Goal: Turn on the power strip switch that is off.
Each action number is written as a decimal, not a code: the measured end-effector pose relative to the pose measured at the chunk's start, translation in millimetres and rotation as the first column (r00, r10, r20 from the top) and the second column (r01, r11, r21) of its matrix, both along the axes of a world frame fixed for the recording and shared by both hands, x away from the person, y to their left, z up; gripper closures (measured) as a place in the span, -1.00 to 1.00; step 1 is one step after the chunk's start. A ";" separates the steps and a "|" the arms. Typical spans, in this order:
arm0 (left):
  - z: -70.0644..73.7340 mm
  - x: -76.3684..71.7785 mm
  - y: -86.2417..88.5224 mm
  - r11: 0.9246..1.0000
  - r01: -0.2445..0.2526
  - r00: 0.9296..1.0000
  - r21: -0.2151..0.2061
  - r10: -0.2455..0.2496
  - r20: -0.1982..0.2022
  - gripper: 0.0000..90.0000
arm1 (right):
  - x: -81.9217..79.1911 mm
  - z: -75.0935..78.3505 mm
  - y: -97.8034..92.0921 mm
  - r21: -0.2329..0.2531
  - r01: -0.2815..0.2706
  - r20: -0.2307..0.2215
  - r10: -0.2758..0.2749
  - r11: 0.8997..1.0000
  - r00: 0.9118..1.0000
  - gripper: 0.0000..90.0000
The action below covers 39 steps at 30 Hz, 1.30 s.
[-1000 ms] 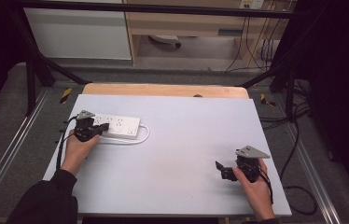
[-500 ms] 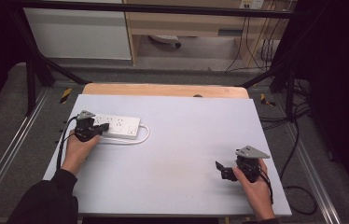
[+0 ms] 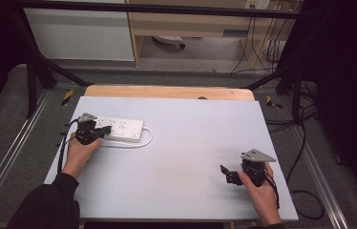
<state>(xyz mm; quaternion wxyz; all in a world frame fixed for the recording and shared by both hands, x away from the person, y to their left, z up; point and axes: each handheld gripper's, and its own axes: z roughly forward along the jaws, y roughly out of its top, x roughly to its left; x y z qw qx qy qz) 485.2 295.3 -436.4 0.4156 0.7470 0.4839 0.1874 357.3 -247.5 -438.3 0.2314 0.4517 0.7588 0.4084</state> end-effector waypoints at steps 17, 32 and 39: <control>-0.3 -0.3 0.0 1.000 0.002 1.000 0.013 -0.003 0.010 1.00 | 0.3 -0.4 0.3 -0.006 -0.003 0.004 0.003 1.000 1.000 -0.94; -0.8 -0.6 1.0 1.000 0.010 1.000 0.017 -0.010 0.014 1.00 | 0.5 -0.7 0.6 -0.007 -0.004 0.001 0.004 1.000 1.000 -0.94; 0.3 -2.4 -4.2 0.998 0.004 1.000 0.069 -0.006 0.030 1.00 | 0.5 -0.5 0.3 -0.005 -0.002 -0.002 0.002 1.000 1.000 -0.94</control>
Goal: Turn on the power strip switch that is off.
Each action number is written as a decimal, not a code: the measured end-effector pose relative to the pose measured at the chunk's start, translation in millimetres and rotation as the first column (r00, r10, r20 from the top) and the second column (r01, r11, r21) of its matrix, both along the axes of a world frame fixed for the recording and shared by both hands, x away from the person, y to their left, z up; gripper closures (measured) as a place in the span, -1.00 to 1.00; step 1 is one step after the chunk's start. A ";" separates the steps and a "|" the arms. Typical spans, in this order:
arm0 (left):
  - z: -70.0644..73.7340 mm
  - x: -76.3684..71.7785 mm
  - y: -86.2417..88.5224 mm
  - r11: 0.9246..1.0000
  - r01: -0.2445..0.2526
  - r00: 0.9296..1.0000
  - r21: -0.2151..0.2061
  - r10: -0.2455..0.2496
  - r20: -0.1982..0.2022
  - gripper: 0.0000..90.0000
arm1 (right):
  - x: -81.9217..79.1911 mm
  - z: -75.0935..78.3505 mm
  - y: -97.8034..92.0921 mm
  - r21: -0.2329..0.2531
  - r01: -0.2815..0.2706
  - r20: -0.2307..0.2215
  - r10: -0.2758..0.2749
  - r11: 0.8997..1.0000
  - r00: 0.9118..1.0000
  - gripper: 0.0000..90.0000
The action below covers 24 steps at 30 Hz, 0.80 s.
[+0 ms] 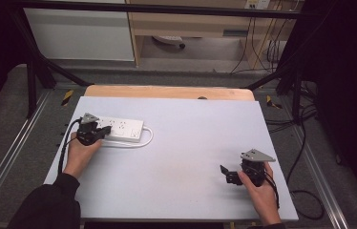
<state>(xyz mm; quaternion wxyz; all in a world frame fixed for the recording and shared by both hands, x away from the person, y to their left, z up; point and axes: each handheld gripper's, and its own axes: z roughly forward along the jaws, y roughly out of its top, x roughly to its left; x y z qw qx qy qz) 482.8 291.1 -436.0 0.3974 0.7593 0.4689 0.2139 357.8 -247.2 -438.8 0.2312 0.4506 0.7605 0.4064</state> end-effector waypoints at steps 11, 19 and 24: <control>-1.9 -3.1 -5.8 1.000 0.006 1.000 -0.008 -0.006 0.000 1.00 | -0.5 0.1 0.4 0.001 -0.002 0.002 0.002 1.000 1.000 -0.94; -2.0 -2.0 -4.8 0.998 0.005 1.000 -0.058 -0.005 -0.001 1.00 | 0.0 -0.1 -0.1 0.002 -0.001 -0.002 0.001 1.000 1.000 -0.94; 2.1 -2.7 -4.8 0.996 0.006 1.000 -0.087 -0.003 0.031 1.00 | -0.3 0.1 0.0 0.000 -0.002 0.003 0.002 1.000 1.000 -0.94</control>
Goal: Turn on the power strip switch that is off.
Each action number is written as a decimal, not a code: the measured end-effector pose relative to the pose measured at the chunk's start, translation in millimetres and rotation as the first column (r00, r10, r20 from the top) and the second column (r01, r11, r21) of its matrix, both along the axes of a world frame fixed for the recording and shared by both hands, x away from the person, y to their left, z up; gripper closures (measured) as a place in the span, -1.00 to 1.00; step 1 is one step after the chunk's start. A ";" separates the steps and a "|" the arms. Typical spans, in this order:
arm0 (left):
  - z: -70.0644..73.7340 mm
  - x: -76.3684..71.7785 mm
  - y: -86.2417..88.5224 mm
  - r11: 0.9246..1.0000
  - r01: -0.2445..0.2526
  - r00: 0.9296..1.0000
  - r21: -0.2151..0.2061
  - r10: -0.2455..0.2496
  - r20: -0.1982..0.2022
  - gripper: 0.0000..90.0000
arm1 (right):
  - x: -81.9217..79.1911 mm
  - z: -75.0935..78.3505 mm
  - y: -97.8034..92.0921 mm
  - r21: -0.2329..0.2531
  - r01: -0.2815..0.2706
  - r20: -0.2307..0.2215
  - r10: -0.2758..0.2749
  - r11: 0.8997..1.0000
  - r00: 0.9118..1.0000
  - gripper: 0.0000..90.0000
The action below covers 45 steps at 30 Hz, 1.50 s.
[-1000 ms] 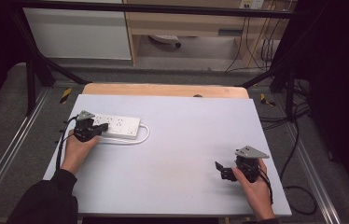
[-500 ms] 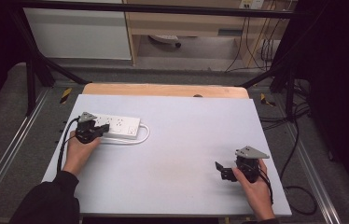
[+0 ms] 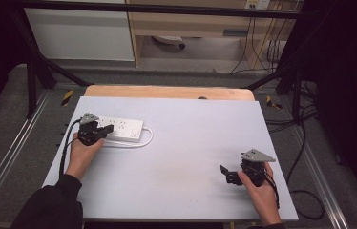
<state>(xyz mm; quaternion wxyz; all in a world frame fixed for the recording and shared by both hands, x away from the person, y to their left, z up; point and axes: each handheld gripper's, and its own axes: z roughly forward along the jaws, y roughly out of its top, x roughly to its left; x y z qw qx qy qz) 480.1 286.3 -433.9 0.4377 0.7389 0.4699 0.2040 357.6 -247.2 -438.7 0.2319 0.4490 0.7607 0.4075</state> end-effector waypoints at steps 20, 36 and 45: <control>12.4 -7.0 -4.3 0.997 -0.049 0.997 -0.053 0.052 0.059 -0.24 | 0.3 -0.3 0.7 -0.001 0.001 -0.003 -0.001 1.000 1.000 -0.94; 17.0 -10.2 -8.9 0.997 -0.028 0.998 -0.074 0.032 0.046 -0.86 | 0.5 0.0 1.1 0.006 -0.002 -0.008 0.002 1.000 1.000 -0.94; 23.4 -15.0 -12.8 0.997 -0.010 0.999 -0.078 0.014 0.050 -0.85 | 0.8 0.0 0.8 0.008 -0.002 -0.007 0.002 1.000 1.000 -0.94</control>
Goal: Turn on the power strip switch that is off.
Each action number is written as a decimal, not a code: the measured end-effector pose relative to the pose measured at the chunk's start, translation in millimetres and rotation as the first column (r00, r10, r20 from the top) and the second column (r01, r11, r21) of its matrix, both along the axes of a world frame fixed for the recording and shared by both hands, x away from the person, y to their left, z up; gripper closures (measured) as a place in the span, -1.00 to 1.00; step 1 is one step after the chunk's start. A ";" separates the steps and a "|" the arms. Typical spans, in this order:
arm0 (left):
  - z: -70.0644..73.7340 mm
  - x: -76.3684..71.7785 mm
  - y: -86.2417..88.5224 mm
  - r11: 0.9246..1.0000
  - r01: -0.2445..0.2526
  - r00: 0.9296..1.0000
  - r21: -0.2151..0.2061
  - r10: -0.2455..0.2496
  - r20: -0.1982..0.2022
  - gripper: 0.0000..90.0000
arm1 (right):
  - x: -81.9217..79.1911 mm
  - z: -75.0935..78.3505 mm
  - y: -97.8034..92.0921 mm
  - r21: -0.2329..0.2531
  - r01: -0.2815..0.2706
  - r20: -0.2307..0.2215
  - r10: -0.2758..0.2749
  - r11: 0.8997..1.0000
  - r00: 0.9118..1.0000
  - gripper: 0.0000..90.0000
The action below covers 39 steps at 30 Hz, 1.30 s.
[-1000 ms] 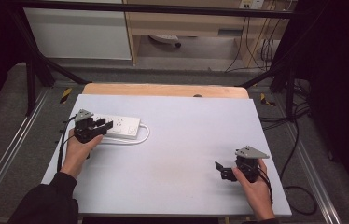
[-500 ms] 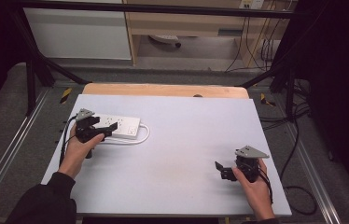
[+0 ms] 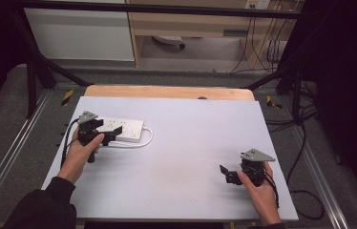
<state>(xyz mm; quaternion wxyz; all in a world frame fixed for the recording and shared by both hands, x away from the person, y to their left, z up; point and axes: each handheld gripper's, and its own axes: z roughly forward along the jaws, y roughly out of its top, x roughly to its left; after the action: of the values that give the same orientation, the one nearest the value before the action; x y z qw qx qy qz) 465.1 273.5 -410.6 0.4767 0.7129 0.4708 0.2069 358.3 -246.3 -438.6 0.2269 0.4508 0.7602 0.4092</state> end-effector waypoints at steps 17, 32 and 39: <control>14.7 -14.2 -3.4 0.999 0.035 0.999 0.002 -0.035 0.013 -0.85 | 0.0 0.3 -0.6 0.001 -0.004 0.009 0.004 1.000 1.000 -0.94; 27.3 -40.0 7.2 0.998 0.054 0.998 0.015 -0.054 0.019 -0.85 | 0.1 0.1 -0.8 -0.005 0.002 0.007 -0.002 1.000 1.000 -0.94; 36.2 -59.1 13.7 0.998 0.065 0.997 0.011 -0.065 0.039 -0.85 | 0.1 0.1 -0.7 -0.005 0.002 0.006 -0.002 1.000 1.000 -0.94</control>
<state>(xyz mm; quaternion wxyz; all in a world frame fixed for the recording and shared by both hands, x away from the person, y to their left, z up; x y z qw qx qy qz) 406.0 287.2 -374.4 0.4888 0.7260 0.4368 0.2077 358.4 -247.0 -438.5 0.2308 0.4496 0.7600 0.4086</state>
